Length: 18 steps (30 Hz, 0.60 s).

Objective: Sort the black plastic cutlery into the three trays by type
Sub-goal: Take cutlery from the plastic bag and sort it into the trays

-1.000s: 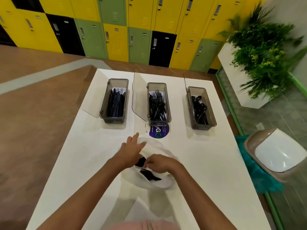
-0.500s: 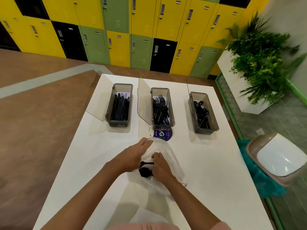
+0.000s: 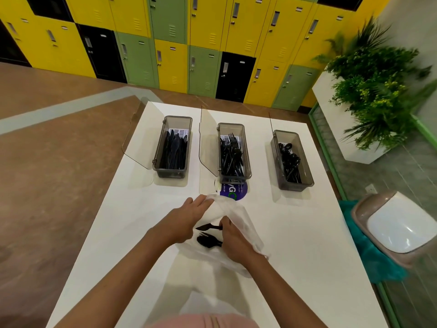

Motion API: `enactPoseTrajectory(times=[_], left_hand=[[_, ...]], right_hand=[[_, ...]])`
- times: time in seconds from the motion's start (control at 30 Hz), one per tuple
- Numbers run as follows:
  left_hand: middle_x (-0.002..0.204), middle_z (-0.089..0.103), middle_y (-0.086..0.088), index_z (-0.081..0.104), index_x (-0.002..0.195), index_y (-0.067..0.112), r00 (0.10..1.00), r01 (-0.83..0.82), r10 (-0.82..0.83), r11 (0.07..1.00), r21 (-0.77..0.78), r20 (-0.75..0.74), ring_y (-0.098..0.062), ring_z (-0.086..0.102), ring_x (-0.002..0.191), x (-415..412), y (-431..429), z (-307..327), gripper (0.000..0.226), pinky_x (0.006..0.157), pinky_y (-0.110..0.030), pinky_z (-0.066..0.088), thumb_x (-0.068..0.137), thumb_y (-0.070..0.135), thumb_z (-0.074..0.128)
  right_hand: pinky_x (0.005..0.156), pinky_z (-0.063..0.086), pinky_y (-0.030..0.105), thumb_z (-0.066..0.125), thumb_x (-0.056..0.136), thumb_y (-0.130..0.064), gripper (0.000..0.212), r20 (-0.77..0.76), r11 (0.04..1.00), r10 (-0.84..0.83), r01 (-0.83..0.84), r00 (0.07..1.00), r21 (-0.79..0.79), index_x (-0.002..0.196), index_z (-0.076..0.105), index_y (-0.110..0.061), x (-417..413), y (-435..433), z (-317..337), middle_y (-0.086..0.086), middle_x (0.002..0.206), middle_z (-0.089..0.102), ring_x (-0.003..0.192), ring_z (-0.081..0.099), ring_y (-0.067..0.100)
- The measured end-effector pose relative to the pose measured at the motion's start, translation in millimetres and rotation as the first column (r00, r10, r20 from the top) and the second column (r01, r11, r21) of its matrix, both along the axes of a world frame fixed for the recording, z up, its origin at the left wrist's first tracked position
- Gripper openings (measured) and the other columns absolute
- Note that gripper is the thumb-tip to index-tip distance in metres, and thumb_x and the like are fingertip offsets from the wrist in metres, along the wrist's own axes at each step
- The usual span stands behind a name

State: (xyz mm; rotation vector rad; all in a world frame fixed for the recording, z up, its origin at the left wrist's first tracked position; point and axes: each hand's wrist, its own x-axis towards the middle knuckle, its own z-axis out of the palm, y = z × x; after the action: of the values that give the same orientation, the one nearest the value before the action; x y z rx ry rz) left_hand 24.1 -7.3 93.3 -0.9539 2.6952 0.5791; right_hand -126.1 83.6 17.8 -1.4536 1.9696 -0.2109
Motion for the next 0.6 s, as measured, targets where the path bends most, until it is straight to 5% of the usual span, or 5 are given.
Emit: enactPoseTrajectory(times=[0.17, 0.27, 0.37, 0.47, 0.6], left_hand=[[0.146, 0.022, 0.004, 0.011, 0.149, 0.020, 1.000, -0.009, 0.009, 1.000, -0.005, -0.014, -0.022, 0.034, 0.112, -1, -4, 2, 0.096, 0.050, -0.026, 0.036, 0.069, -0.021, 0.046], [0.147, 0.021, 0.004, 0.011, 0.149, 0.019, 1.000, 0.008, -0.007, 1.000, 0.020, -0.021, -0.022, 0.035, 0.112, -1, -2, 3, 0.095, 0.048, -0.021, 0.031, 0.071, -0.020, 0.047], [0.148, 0.021, 0.004, 0.012, 0.149, 0.020, 0.999, 0.019, -0.018, 0.999, 0.043, -0.027, -0.022, 0.036, 0.113, -1, 0, 2, 0.094, 0.050, -0.022, 0.033, 0.071, -0.020, 0.046], [0.149, 0.019, 0.005, 0.010, 0.150, 0.021, 1.000, 0.023, -0.022, 0.997, 0.071, -0.021, -0.022, 0.035, 0.115, -1, 1, 0, 0.094, 0.050, -0.021, 0.032, 0.072, -0.019, 0.046], [0.145, 0.023, 0.006, 0.009, 0.150, 0.024, 0.999, 0.017, -0.015, 0.997, 0.073, -0.034, -0.022, 0.036, 0.113, -1, 2, -1, 0.097, 0.056, -0.029, 0.040, 0.071, -0.021, 0.044]], right_hand=[[0.075, 0.030, 0.024, 0.042, 0.096, -0.017, 0.008, -0.048, 0.999, 0.021, -0.023, 0.999, -0.047, 0.097, 0.034, -0.016, -5, 10, -11, 0.000, 0.101, 0.040, 0.087, 0.037, 0.016], [0.071, 0.026, 0.025, 0.049, 0.095, -0.022, 0.021, -0.042, 0.995, 0.090, -0.092, 0.995, -0.045, 0.106, 0.040, -0.006, -4, 16, -18, -0.005, 0.095, 0.034, 0.086, 0.034, 0.016], [0.073, 0.033, 0.029, 0.044, 0.096, -0.015, 0.013, -0.011, 0.997, 0.077, -0.077, 0.997, -0.026, 0.105, 0.040, -0.007, 0, 21, -32, -0.011, 0.090, 0.031, 0.086, 0.032, 0.014], [0.068, 0.031, 0.019, 0.032, 0.101, -0.020, 0.016, -0.117, 0.989, 0.093, -0.106, 0.989, -0.108, 0.085, 0.035, -0.019, 1, 24, -34, -0.004, 0.085, 0.034, 0.076, 0.035, 0.010], [0.076, 0.034, 0.023, 0.026, 0.101, -0.025, 0.026, -0.187, 0.994, 0.040, -0.057, 0.981, -0.088, 0.076, 0.032, -0.021, -2, 19, -32, -0.007, 0.072, 0.031, 0.067, 0.034, 0.007]])
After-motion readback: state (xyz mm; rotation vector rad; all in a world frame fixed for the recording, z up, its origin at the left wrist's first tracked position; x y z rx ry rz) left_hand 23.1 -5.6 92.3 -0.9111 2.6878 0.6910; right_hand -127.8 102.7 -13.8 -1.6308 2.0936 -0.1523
